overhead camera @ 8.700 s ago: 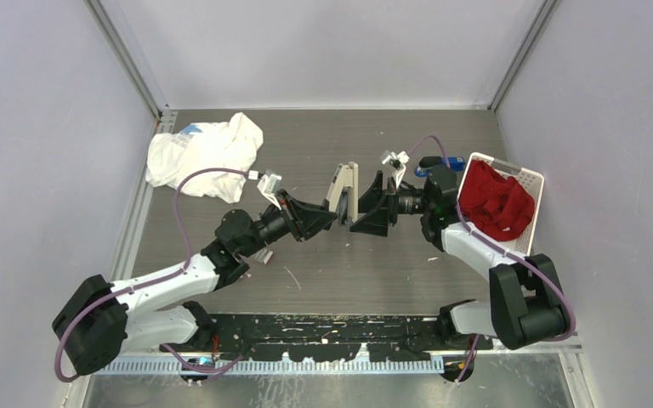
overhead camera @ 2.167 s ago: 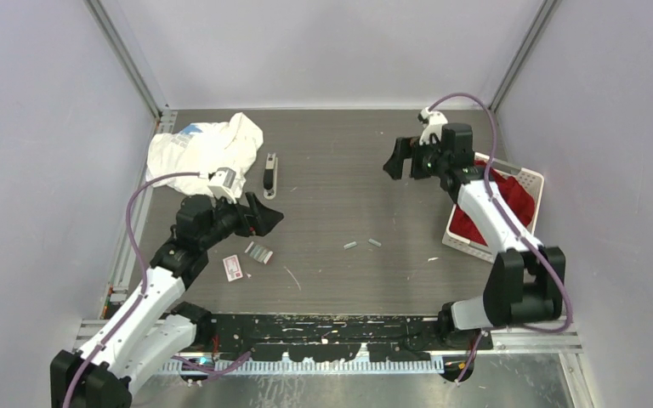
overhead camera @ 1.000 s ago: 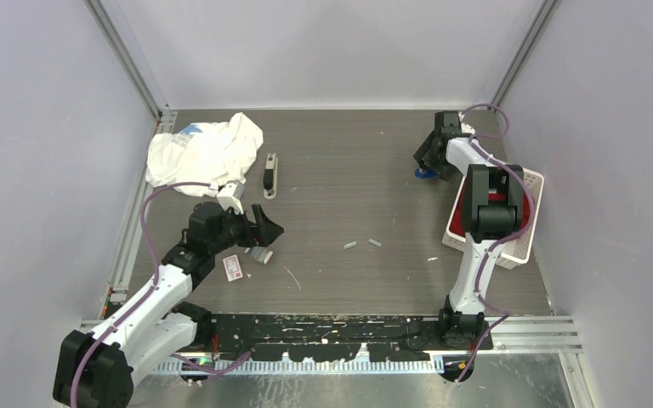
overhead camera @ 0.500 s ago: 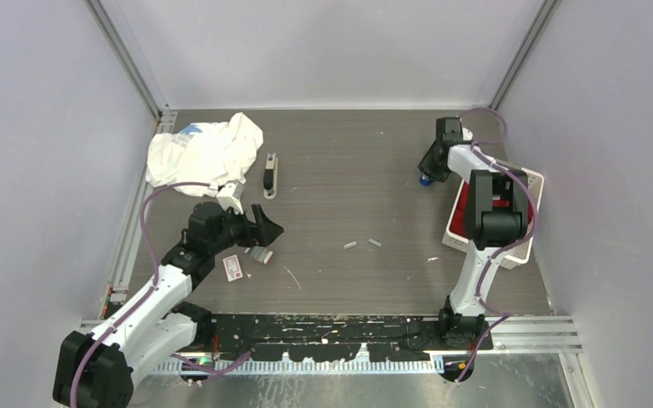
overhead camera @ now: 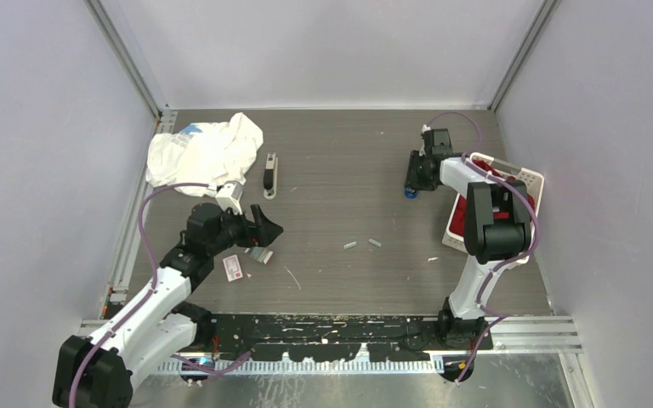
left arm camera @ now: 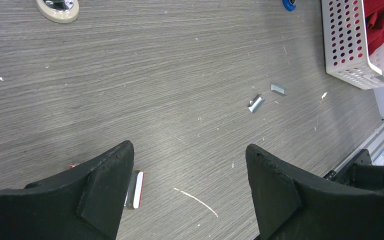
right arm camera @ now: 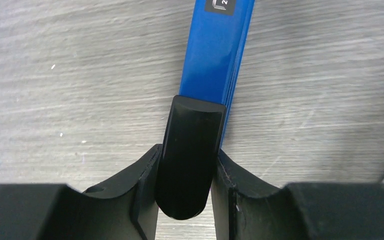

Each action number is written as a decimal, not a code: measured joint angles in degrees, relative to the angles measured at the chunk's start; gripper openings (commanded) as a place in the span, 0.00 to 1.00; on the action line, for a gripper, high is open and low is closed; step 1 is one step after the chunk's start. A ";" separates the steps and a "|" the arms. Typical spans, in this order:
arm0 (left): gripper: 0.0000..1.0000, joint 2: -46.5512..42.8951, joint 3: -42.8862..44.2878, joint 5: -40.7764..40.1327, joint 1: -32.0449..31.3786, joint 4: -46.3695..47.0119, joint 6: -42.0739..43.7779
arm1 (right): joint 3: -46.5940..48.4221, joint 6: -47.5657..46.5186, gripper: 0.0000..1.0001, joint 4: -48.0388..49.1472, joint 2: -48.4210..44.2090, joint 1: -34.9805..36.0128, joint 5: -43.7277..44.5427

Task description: Unload the staples from the stapler

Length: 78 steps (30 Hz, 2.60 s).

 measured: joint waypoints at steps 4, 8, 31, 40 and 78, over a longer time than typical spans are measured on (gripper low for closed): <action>0.82 -0.26 -0.11 0.00 0.00 -0.02 0.00 | -0.09 -4.00 0.54 -0.26 -0.04 1.11 -3.34; 0.82 -0.26 -0.13 0.00 0.00 0.00 0.00 | -0.09 -7.28 0.78 -1.22 -0.04 1.22 -5.27; 0.82 -3.19 -0.87 -0.09 0.00 -0.07 0.00 | 1.73 -24.11 0.99 4.52 -27.69 1.07 -6.75; 0.82 -4.13 -1.20 -0.57 0.00 0.00 0.02 | -3.37 -18.62 0.85 4.02 -14.95 1.09 -7.63; 0.82 -2.29 -3.91 5.95 0.00 7.13 -1.05 | -5.44 -15.85 0.01 0.39 -11.23 3.06 -5.44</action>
